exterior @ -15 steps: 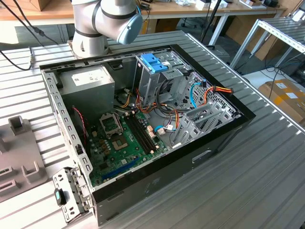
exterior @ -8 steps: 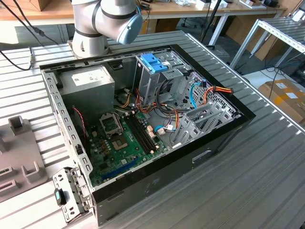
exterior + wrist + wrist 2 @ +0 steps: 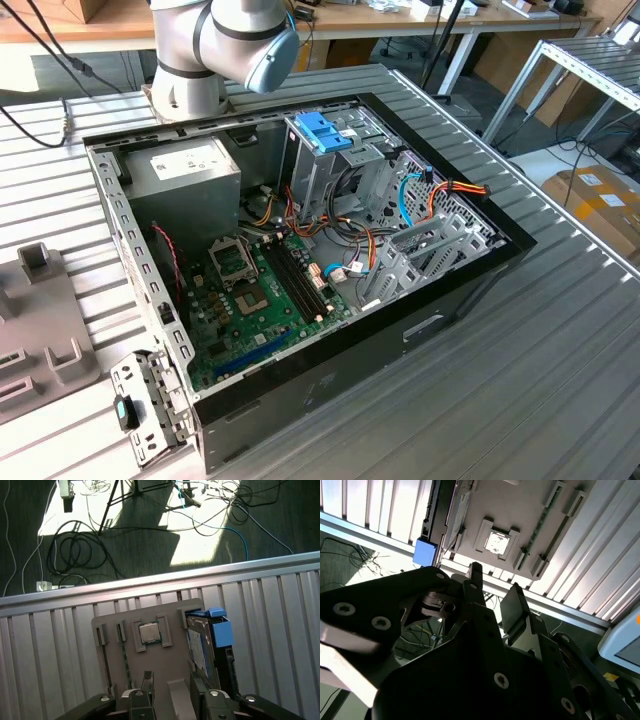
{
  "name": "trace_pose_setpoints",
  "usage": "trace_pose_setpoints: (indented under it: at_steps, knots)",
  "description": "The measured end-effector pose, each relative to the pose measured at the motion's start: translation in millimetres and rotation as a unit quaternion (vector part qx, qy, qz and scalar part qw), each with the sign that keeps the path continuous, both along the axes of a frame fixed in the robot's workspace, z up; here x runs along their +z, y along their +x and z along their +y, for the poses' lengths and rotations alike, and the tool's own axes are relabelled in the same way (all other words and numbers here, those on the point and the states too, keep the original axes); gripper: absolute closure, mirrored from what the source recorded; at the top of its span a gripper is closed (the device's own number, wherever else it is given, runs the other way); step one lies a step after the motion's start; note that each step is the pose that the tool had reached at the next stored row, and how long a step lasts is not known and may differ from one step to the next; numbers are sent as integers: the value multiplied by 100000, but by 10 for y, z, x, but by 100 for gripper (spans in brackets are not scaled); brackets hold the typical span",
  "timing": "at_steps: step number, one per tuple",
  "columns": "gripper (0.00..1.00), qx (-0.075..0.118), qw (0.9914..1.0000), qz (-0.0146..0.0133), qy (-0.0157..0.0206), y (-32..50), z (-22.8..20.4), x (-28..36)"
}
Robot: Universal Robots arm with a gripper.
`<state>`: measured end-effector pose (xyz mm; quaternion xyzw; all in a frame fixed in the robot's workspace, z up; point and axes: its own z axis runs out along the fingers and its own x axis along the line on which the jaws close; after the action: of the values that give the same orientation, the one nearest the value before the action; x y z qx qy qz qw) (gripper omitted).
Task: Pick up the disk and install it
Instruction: 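Pick up the disk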
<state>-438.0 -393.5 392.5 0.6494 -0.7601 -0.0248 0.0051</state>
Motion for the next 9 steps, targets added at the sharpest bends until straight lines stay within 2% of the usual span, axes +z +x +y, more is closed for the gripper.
trace_pose_setpoints:
  at_steps: [9]
  knots:
    - [58, 0, 100000, 0, 1, 0, 10, -11]
